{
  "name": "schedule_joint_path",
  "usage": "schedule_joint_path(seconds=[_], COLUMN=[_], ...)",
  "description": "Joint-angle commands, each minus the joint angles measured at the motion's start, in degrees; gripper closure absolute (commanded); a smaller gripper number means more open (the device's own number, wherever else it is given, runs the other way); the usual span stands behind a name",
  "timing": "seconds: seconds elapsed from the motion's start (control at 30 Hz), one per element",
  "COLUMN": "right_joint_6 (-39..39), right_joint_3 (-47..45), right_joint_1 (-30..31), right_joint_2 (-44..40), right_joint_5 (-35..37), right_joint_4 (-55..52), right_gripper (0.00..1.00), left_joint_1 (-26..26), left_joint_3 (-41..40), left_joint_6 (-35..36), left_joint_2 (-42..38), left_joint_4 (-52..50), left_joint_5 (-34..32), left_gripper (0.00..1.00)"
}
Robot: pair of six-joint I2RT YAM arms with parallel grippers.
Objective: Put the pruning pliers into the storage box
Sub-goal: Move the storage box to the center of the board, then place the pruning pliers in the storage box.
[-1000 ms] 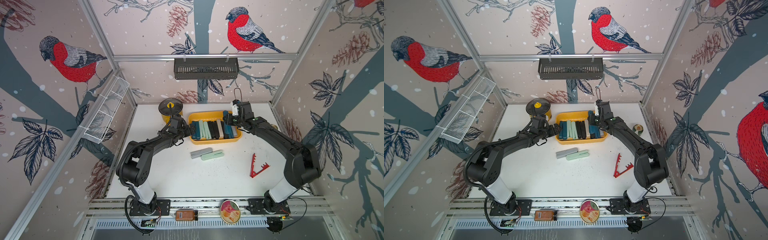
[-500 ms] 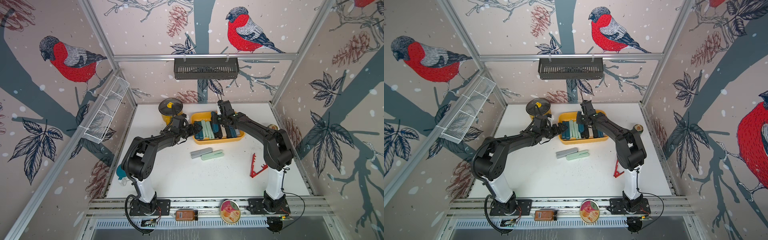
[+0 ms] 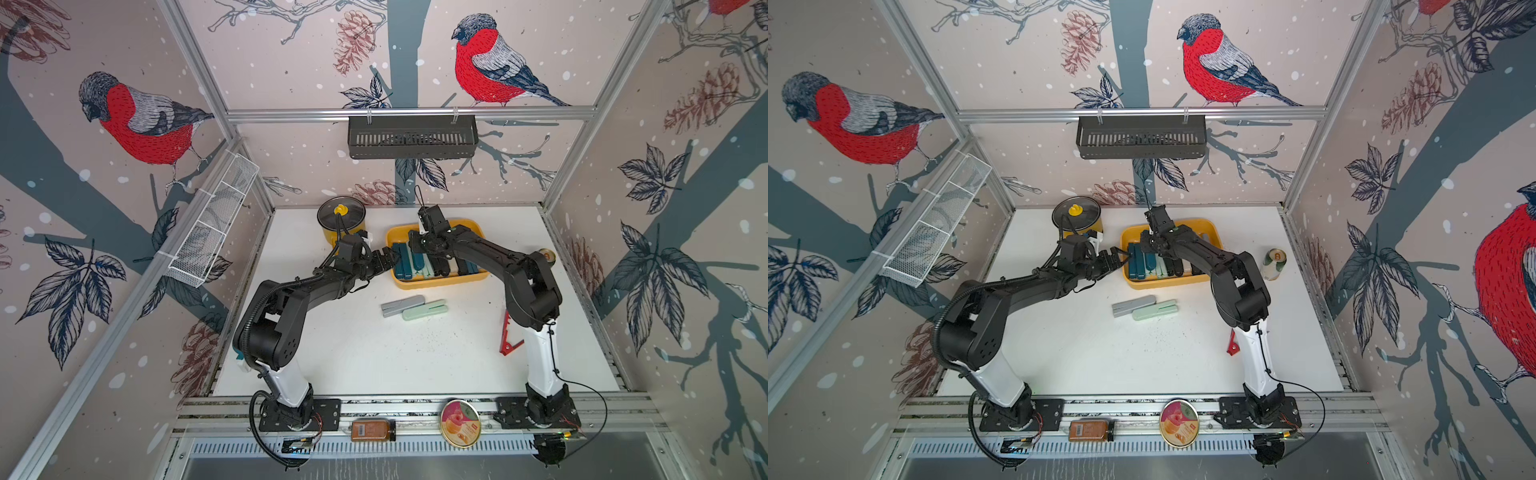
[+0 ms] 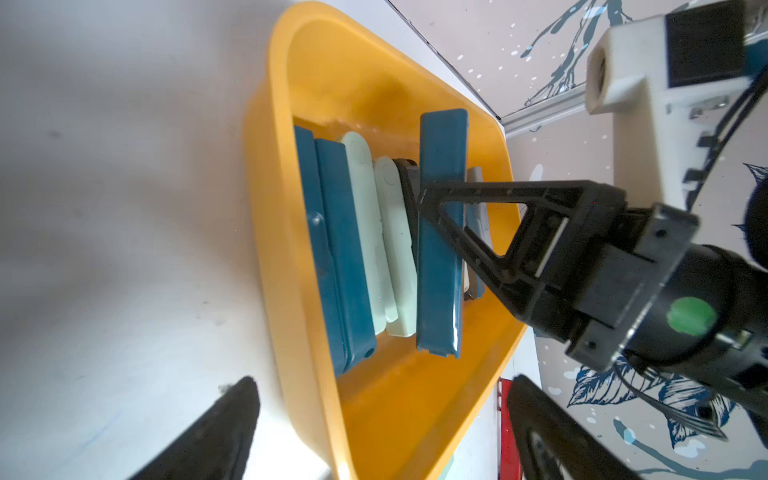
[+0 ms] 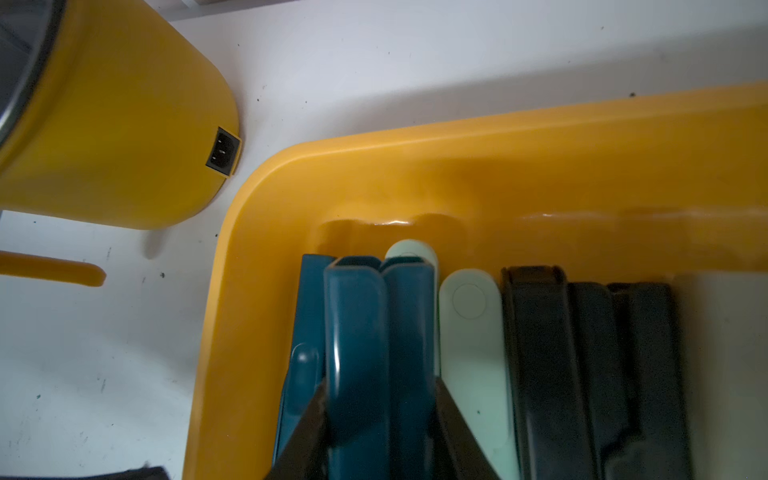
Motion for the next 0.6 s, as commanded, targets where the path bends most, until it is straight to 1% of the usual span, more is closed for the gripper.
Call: schedule_joint_path(seconds=[0.0,0.07,0.2,0.43,0.57], right_joint_6=[-1.71,-2.18,-2.58,-3.11,-2.76], right_joint_3=[2.77,3.90,4.55,5.82,6.09], right_joint_1=[0.62,0.85,1.06,1.52,1.59], right_joint_2=[2.14,3.18,4.24,5.24,4.86], right_joint_5=[2.90,4.57,5.68,5.56,5.23], right_joint_4=[-4.12,-5.49,-6.32,-7.38,-7.17], right_gripper=[0.62,0.56,0.52,0.53,0.72], left_joint_1=[1.02,1.52,2.14,2.34,2.34], left_joint_3=[-1.28,-2.03,-3.36,-3.57,-3.56], left_joint_6=[2.07,2.62,2.76,2.90,2.98], left_joint_2=[-1.73,-2.43,-2.80,-2.63,-2.41], left_joint_4=[-0.51,-1.24,-1.29,-1.42,-1.47], left_joint_5=[-1.65,-1.87,-1.89,-1.73,-1.73], left_gripper=[0.06,0.05,0.05,0.05,0.05])
